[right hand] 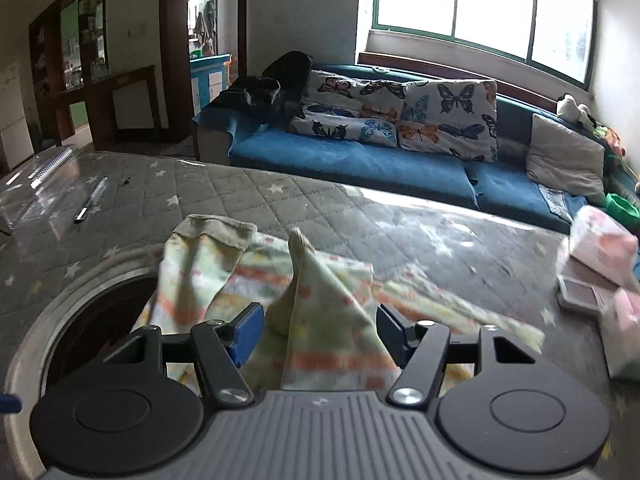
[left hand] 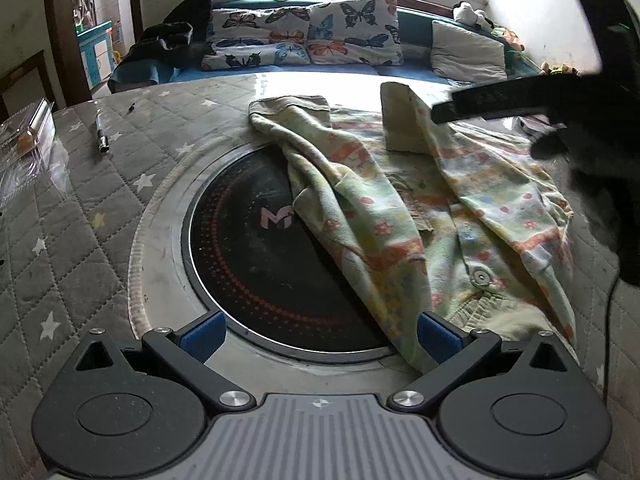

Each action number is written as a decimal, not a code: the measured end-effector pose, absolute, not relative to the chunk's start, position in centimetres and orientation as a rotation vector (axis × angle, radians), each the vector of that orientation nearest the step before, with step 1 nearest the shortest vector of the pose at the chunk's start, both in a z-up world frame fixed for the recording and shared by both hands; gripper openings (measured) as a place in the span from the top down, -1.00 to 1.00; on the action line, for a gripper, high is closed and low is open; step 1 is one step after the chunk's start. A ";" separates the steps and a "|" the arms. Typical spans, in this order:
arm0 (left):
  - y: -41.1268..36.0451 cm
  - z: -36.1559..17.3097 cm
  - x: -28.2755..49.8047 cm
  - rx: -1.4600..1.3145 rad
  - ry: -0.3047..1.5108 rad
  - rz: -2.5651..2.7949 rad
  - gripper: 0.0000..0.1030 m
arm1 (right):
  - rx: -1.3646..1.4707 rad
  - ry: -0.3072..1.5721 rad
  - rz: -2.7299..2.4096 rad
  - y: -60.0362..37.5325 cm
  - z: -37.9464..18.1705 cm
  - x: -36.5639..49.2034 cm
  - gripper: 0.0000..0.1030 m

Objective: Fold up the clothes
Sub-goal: 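Grasp the edge of the patterned shirt with the right gripper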

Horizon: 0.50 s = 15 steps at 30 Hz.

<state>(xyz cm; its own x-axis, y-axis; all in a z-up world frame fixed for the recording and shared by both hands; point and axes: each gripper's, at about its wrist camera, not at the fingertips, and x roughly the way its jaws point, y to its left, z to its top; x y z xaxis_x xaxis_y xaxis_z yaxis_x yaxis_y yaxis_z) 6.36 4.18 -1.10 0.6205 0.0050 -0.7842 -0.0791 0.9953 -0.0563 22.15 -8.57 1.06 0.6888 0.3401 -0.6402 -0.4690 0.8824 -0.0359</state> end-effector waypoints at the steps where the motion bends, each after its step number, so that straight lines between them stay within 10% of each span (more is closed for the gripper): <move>1: 4.3 -1.1 6.4 -0.090 0.902 0.051 -1.00 | -0.208 0.674 0.458 -8.2 0.9 22.7 -0.18; 8: 4.9 -1.1 6.7 -0.095 0.908 0.077 -1.00 | -0.223 0.694 0.449 -6.8 -0.2 26.0 -0.07; 15: 5.1 -1.2 6.7 -0.093 0.914 0.093 -1.00 | -0.194 0.727 0.450 -7.1 -1.0 27.5 0.73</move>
<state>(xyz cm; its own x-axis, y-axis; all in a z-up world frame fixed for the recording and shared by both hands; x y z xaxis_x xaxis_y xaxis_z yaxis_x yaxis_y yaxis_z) 6.74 5.08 -1.24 0.6073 0.0407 -0.7934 -0.1201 0.9919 -0.0411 27.51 -7.11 -1.04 0.6571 0.3287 -0.6783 -0.4610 0.8873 -0.0167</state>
